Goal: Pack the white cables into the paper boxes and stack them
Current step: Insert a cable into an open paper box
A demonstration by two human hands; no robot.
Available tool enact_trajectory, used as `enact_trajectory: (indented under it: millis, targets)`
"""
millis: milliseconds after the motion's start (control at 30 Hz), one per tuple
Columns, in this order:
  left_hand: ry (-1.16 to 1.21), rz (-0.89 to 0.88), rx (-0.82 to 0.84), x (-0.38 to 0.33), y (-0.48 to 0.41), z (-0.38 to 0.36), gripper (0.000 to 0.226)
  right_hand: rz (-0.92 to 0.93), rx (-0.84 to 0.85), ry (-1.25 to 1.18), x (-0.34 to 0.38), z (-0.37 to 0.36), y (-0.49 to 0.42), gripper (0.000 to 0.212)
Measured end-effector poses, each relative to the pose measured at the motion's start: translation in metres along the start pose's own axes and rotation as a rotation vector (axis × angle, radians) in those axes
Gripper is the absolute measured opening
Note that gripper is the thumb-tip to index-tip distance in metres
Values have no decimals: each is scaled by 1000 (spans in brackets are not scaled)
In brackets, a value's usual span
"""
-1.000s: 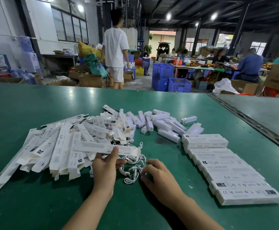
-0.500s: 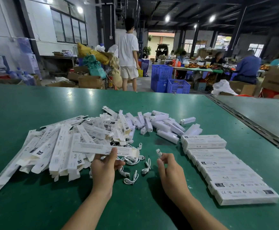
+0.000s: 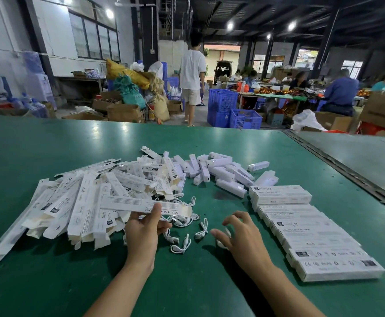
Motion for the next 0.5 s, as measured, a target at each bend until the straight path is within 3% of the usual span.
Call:
enact_trajectory:
  millis: [67, 167, 233, 367, 433, 500]
  targets:
    - [-4, -2, 3, -1, 0, -1, 29, 7, -23, 5, 1, 1, -1, 50]
    - [-10, -6, 2, -1, 0, 0, 20, 29, -87, -182, -1, 8, -2, 23]
    - [-12, -4, -4, -1, 0, 0, 15, 78, 41, -265, -8, 15, -2, 6]
    - [-10, 3, -15, -2, -1, 1, 21, 176, 493, -250, -18, 30, 1, 50]
    - [-6, 8, -12, -2, 0, 1, 26, 211, 524, -170, -19, 29, 1, 56]
    - [-5, 11, -8, -2, 0, 0, 30, 245, 435, -109, -19, 24, 0, 44]
Point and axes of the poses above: each hand's wrist, its own y-axis away from the middle knuckle, its own z-axis out of the back of the hand, x = y × z, the point moved 2 cm from there along -y, towards the middle knuckle, and after that the axes turned 8 degrees about -z, right-handed, at the moved point
